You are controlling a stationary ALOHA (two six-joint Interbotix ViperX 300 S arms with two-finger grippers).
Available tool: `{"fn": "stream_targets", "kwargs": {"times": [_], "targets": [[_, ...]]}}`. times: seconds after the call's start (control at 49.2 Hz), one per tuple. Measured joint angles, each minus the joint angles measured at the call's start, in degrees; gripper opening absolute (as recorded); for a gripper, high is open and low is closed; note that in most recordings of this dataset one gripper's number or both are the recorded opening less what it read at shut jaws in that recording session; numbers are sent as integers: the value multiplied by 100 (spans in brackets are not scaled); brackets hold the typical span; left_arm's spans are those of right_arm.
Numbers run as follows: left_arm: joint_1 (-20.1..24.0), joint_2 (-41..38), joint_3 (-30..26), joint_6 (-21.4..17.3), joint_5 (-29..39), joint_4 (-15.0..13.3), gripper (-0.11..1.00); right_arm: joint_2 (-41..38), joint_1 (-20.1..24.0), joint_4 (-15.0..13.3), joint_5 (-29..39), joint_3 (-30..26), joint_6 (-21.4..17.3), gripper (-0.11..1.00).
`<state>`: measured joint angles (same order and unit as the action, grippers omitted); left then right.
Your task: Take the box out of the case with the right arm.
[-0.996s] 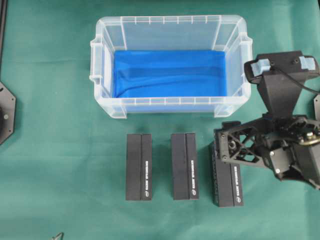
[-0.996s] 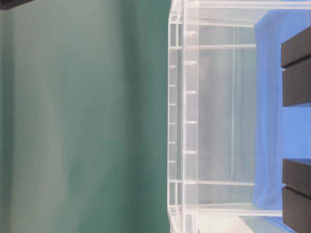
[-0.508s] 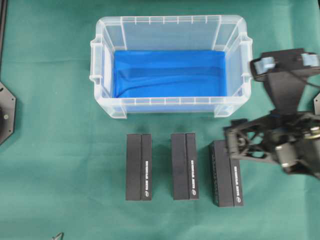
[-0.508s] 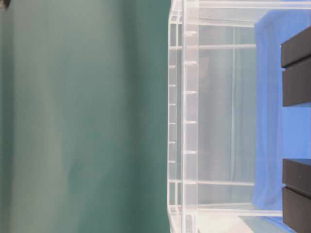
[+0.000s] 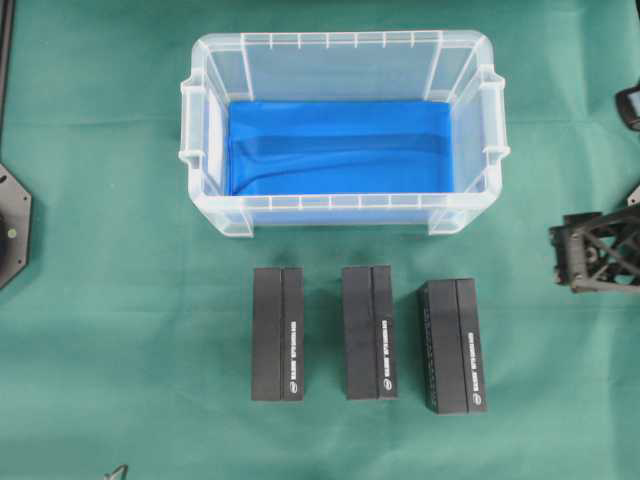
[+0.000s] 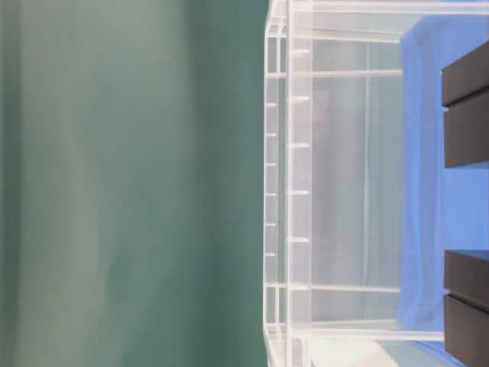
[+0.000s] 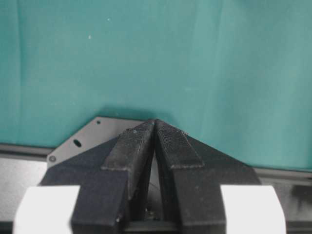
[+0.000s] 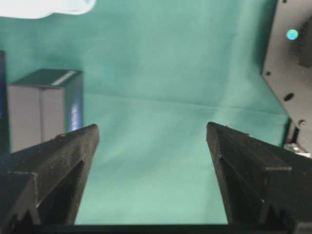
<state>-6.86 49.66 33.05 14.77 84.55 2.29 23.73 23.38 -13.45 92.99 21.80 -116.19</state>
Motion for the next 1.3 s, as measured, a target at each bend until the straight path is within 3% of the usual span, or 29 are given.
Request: {"fn": "stream_targets", "kwargs": {"times": [0.406, 0.589, 0.813, 1.118, 1.301], "targets": [[0, 9, 0, -26, -9, 9, 2, 97, 35, -26, -193, 79, -26, 86], [9, 9, 0, -26, 0, 9, 2, 105, -246, -79, -202, 88, 158, 86], [9, 0, 0, -26, 0, 9, 2, 149, -861, -105, -264, 97, 1002, 86], [9, -18, 0, -9, -9, 9, 2, 149, -2145, -114, -721, 123, 2399, 86], [0, -18, 0, -9, -18, 18, 2, 149, -2777, -114, -853, 123, 3006, 86]]}}
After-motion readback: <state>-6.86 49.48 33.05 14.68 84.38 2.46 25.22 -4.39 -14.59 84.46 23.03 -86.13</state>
